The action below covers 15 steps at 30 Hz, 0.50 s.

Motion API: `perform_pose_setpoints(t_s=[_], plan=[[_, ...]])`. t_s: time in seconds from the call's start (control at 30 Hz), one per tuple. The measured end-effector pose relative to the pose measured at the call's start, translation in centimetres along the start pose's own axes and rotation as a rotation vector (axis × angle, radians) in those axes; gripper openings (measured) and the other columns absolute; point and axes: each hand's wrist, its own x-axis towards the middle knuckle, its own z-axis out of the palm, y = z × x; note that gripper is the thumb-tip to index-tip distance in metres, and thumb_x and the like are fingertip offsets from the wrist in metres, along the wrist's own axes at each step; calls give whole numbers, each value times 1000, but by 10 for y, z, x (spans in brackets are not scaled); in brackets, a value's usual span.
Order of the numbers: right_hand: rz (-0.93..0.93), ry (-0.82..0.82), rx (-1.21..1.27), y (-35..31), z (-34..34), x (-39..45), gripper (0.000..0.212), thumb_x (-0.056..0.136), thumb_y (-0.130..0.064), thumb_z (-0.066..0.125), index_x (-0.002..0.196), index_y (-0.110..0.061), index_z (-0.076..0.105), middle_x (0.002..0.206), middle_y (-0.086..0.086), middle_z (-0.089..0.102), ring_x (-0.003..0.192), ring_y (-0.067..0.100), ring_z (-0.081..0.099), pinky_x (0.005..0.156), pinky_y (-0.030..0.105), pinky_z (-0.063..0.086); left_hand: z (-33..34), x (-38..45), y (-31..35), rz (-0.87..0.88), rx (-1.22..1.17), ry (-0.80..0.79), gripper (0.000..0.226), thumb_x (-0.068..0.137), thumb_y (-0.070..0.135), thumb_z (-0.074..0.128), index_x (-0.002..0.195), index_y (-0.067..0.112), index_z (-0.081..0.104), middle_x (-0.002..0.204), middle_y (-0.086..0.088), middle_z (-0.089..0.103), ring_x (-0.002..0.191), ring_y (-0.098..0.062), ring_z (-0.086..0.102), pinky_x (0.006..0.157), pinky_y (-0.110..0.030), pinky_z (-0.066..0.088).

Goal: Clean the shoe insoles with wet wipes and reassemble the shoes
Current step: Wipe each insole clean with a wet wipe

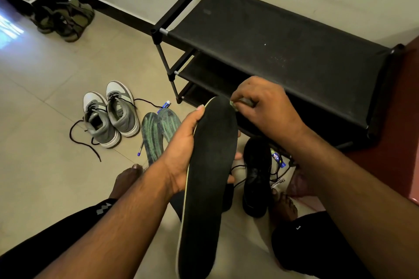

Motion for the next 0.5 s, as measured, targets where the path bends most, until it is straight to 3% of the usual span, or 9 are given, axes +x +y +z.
perform_pose_setpoints(t_s=[0.17,0.37,0.5], plan=[[-64,203,106,-7,-9,3,5,81,-4,73,85,-6,73,89,5,68,86,15,64,79,23,51,2,-3,1,-32,22,21,85,77,68,50,129,1,59,121,-21,55,92,-34,60,74,-45,54],[-122,-118,324,-22,-5,-2,7,80,-7,74,87,-7,74,91,1,67,88,9,64,80,20,50,-6,2,3,52,19,100,74,78,75,45,109,15,75,113,-22,62,88,-37,66,77,-50,52],[-171,-227,414,-37,8,-6,9,79,-5,73,88,-5,74,91,4,68,87,10,65,80,25,54,-5,6,-4,55,-2,94,82,83,82,34,98,16,80,95,-22,70,86,-36,66,78,-51,53]])
